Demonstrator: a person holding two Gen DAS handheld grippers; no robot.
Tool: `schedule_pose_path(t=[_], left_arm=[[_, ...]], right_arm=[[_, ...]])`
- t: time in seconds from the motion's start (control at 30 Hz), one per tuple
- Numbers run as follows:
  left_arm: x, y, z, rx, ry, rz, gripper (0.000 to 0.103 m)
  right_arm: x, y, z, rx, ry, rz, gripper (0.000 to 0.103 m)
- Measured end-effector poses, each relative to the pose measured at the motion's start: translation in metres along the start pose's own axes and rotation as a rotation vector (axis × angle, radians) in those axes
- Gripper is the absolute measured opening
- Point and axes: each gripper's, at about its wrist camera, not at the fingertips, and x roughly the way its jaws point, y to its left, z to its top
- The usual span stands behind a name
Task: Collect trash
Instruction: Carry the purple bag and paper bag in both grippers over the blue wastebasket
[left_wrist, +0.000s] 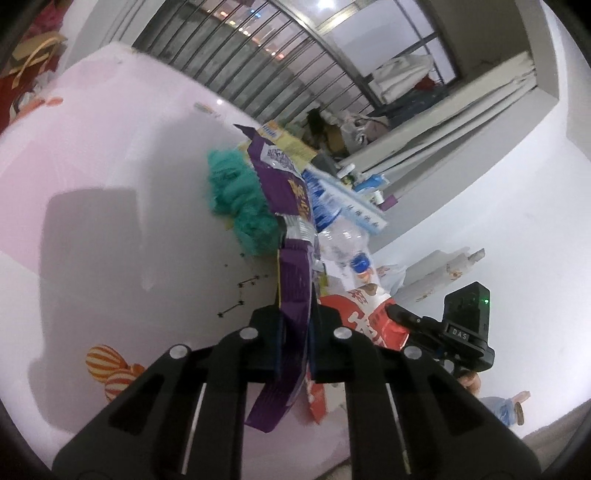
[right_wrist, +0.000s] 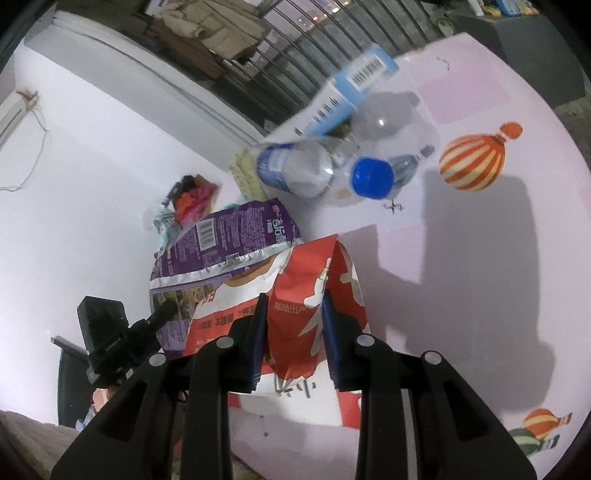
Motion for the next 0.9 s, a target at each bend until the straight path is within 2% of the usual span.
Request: schedule_pose_path(t=[0.2, 0.47, 0.73, 0.9], left_arm=[[-0.022, -0.025, 0.002, 0.056, -0.044, -0.022, 0.008], [-0.032, -0.071, 0.003, 0.160, -0.060, -0.057, 0.008], [-0.020, -0.121, 0.006, 0.253, -0.041, -0.122, 0.008], [0.010, -0.159, 0.010, 0.322, -0.003, -0.177, 0.008]], right_arm=[[-0.031, 0.007, -0.001, -0.016, -0.057, 0.041, 0.027], [-0.089, 0.002, -0.008, -0.014, -0.178, 0.046, 0.027], [-0.158, -0.026, -0.021, 0.043, -0.332, 0.012, 0.027], [-0.210, -0.050, -0.036, 0.100, -0.455, -0.045, 0.027]])
